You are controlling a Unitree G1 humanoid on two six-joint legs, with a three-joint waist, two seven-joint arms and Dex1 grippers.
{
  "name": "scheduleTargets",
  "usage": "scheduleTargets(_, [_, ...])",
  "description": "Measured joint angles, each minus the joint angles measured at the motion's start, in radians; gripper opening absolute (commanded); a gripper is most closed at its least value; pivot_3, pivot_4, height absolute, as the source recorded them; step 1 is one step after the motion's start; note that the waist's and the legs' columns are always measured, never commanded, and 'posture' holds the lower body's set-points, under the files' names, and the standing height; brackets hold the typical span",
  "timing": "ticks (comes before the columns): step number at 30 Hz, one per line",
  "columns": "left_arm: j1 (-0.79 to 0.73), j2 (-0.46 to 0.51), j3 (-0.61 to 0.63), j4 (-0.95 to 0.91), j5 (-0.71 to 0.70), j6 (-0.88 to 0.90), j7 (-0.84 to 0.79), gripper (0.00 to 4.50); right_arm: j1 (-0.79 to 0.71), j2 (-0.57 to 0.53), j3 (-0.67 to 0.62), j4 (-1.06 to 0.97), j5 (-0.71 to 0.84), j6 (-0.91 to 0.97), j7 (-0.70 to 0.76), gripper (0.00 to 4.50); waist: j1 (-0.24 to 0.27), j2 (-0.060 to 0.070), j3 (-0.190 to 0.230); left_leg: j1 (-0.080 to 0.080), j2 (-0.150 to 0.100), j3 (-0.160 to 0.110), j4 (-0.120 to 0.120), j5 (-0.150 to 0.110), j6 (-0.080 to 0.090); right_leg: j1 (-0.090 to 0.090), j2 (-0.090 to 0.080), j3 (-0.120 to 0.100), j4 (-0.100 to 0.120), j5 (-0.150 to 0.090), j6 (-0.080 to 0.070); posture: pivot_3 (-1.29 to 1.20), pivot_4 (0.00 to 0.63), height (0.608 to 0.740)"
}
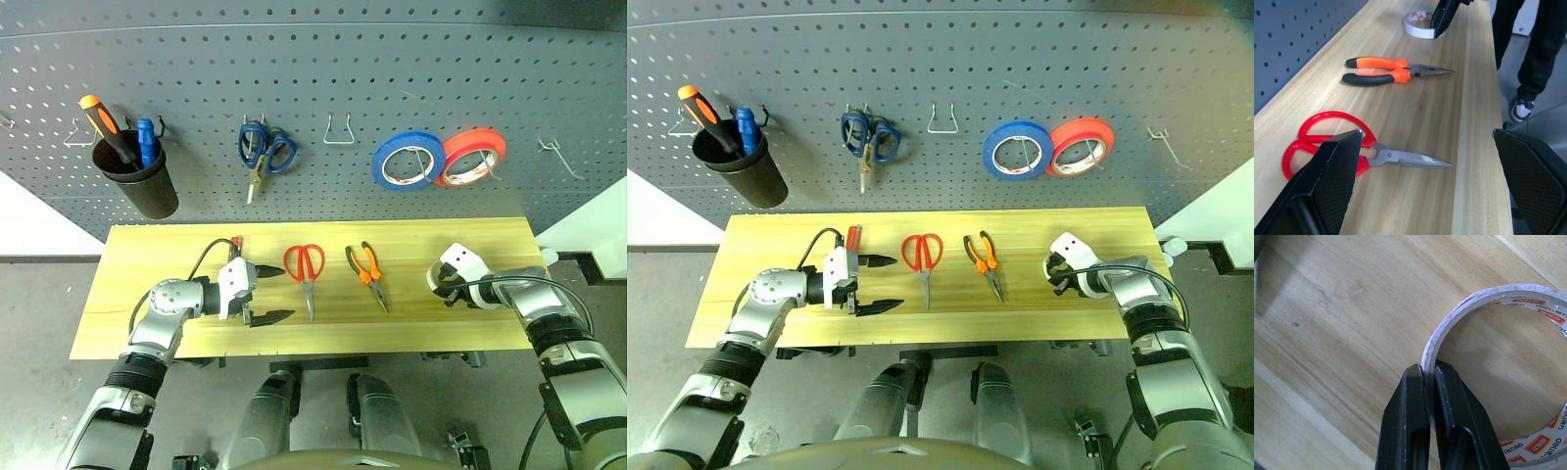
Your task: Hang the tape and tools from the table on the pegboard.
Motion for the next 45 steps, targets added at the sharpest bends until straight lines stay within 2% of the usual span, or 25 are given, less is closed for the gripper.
scheduleTargets(5, [0.025, 0.004, 0.003, -0.042, -0.022, 0.015, -0.016, 4.50, 0.129, -0.062, -0.044, -0.219, 0.057, 0.119, 0.048, 0.03, 0.000, 0.001, 0.000, -0.003, 0.000, 0.000, 0.000, 0.000, 0.000, -0.003, 0.000, 0.000, 0.000, 0.000, 0.001, 0.01, 0.246, 0.740])
scheduleTargets(8, [0.030, 0.013, 0.007, -0.074, -0.035, 0.033, -0.021, 4.50, 0.221, -0.098, -0.120, -0.406, 0.120, 0.216, 0.057, 0.03, -0.001, 0.002, -0.001, -0.003, 0.000, 0.000, 0.000, 0.000, -0.001, -0.004, 0.000, 0.000, 0.001, 0.001, 0.001, 0.00, 0.221, 0.740])
scheduleTargets(15, [0.027, 0.035, 0.024, -0.129, -0.077, 0.062, -0.041, 4.50, 0.432, -0.123, -0.384, -0.762, 0.283, 0.284, 0.027, 0.03, 0.001, 0.007, -0.010, -0.004, 0.000, 0.000, 0.001, 0.001, -0.002, -0.003, 0.000, -0.001, 0.000, 0.003, 0.002, -0.08, 0.148, 0.740])
scheduleTargets(23, [0.008, 0.006, 0.029, -0.130, -0.082, 0.064, -0.007, 4.50, 0.477, -0.107, -0.570, -0.938, 0.359, 0.282, -0.112, 0.03, -0.008, 0.013, -0.051, -0.003, 0.000, 0.002, 0.003, 0.003, -0.004, -0.002, 0.001, -0.001, 0.001, 0.006, 0.004, -0.14, 0.090, 0.740])
scheduleTargets(28, [-0.060, -0.022, 0.034, -0.120, -0.087, 0.064, 0.004, 4.50, 0.468, -0.078, -0.607, -0.986, 0.379, 0.261, -0.196, 0.03, -0.008, 0.014, -0.080, 0.001, 0.000, 0.003, 0.004, 0.004, -0.004, 0.002, 0.002, -0.001, 0.000, 0.008, 0.004, -0.15, 0.064, 0.740])
scheduleTargets(36, [-0.120, -0.038, 0.044, -0.120, -0.156, 0.126, -0.047, 4.50, 0.401, -0.084, -0.623, -0.945, 0.371, 0.198, -0.282, 0.03, -0.017, 0.017, -0.118, 0.004, 0.002, 0.004, 0.005, 0.005, -0.004, 0.006, 0.004, 0.000, 0.000, 0.009, 0.004, -0.15, 0.041, 0.740])
scheduleTargets(45, [-0.183, -0.053, 0.047, -0.121, -0.178, 0.193, -0.039, 4.50, 0.266, -0.075, -0.536, -0.675, 0.307, 0.061, -0.333, 0.03, -0.041, 0.021, -0.130, 0.009, 0.002, 0.004, 0.007, 0.007, -0.003, 0.012, 0.004, 0.000, 0.001, 0.012, 0.004, -0.15, 0.036, 0.740])
